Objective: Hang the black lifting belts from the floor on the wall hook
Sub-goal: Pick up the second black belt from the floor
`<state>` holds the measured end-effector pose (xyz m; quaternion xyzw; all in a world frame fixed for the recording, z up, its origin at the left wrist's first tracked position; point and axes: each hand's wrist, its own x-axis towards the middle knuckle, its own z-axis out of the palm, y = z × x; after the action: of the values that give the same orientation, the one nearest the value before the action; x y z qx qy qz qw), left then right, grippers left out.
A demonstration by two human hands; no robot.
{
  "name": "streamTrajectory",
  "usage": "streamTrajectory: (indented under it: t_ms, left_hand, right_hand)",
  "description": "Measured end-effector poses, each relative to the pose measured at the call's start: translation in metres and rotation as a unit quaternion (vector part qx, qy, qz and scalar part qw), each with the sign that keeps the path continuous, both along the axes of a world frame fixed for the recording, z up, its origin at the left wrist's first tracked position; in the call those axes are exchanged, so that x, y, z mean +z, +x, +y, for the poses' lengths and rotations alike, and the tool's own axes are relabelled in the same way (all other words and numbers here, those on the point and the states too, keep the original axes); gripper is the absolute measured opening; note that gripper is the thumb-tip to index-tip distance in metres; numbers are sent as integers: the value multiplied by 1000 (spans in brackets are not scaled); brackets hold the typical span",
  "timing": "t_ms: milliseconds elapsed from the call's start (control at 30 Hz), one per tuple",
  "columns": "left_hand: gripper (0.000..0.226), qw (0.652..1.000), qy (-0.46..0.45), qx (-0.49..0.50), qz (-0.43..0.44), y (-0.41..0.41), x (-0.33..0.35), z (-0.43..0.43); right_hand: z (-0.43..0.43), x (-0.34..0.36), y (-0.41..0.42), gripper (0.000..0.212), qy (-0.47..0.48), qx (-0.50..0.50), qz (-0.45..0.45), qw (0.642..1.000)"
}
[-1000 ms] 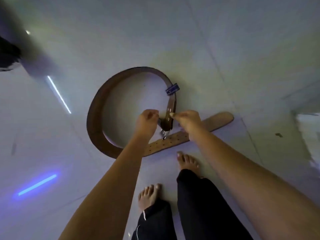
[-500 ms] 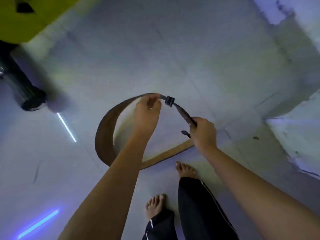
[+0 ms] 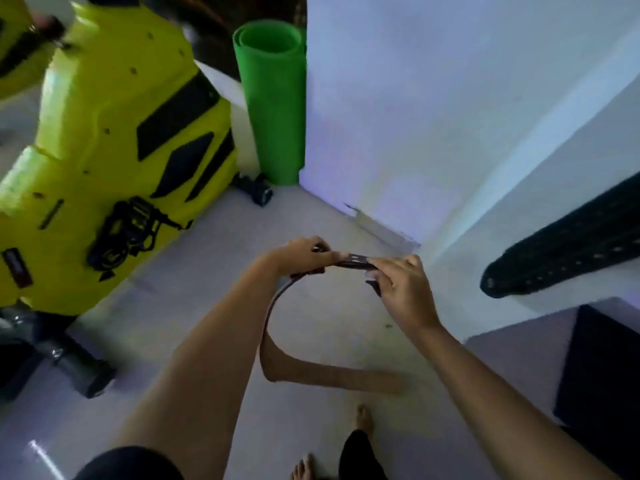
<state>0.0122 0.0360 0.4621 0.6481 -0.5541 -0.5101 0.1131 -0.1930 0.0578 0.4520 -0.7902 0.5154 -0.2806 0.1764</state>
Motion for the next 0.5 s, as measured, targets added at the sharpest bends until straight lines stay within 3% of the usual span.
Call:
streamTrajectory:
  t_ms: [100,133,300,500]
  left_hand:
    - [31,995,21,-30,94,-40,64,-2]
    - [27,992,25,-36,120,-53,81,-4]
    - [22,976,-9,-8,216,-125,144,-7]
    - [18,957,-97,-17,273,-202,215,-5]
  right_hand:
    - [7,62,-41,23,22,-41,-84,995]
    - [7,80,-55,24,18,-48,-108,993]
    - [13,157,-118,35,55,-111,-201,972]
    - [33,217,-177,46,7,-203,-271,941]
